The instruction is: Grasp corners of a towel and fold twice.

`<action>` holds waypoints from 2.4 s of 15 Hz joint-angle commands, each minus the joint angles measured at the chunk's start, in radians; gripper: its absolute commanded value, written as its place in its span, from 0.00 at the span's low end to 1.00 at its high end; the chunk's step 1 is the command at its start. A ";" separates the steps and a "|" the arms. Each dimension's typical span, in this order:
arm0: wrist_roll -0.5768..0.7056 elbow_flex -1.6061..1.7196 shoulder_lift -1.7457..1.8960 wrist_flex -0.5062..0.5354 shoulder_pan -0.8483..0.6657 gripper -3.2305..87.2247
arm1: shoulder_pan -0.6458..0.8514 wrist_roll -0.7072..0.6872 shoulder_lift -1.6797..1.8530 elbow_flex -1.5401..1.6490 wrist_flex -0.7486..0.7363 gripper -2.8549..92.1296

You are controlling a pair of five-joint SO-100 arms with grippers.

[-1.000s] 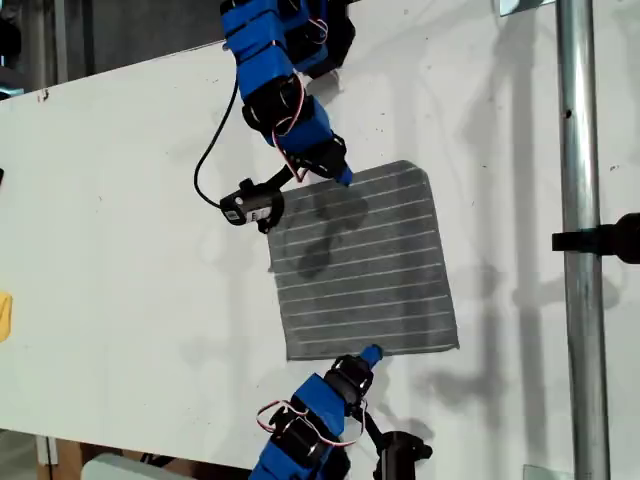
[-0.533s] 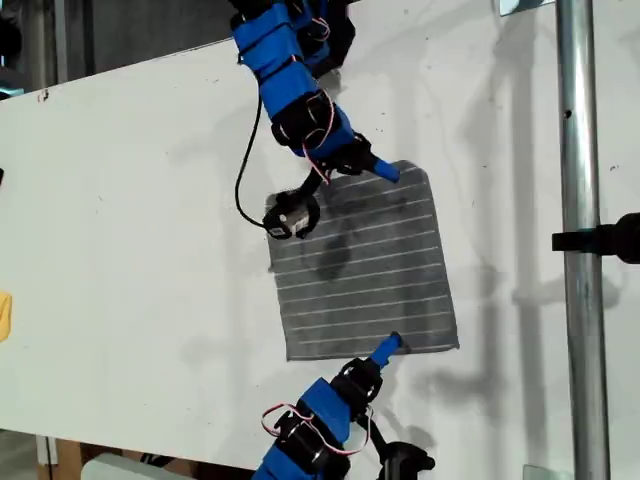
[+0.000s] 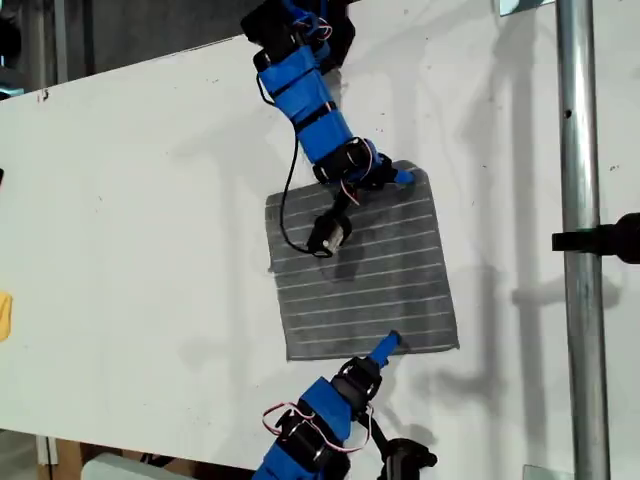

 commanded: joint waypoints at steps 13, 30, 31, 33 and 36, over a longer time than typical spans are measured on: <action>-0.074 0.006 -0.029 -0.031 0.035 0.27 | -0.014 0.081 -0.219 -0.193 -0.123 0.03; -0.064 -0.716 -0.893 0.215 0.126 0.34 | -0.005 0.083 -0.232 -0.252 -0.127 0.03; -0.086 -0.718 -0.893 0.216 0.140 0.34 | -0.006 0.083 -0.235 -0.255 -0.127 0.03; -0.086 -0.718 -0.927 0.198 0.141 0.34 | -0.006 0.081 -0.244 -0.272 -0.129 0.03; -0.092 -0.718 -1.011 0.146 0.115 0.34 | -0.005 0.078 -0.249 -0.282 -0.129 0.03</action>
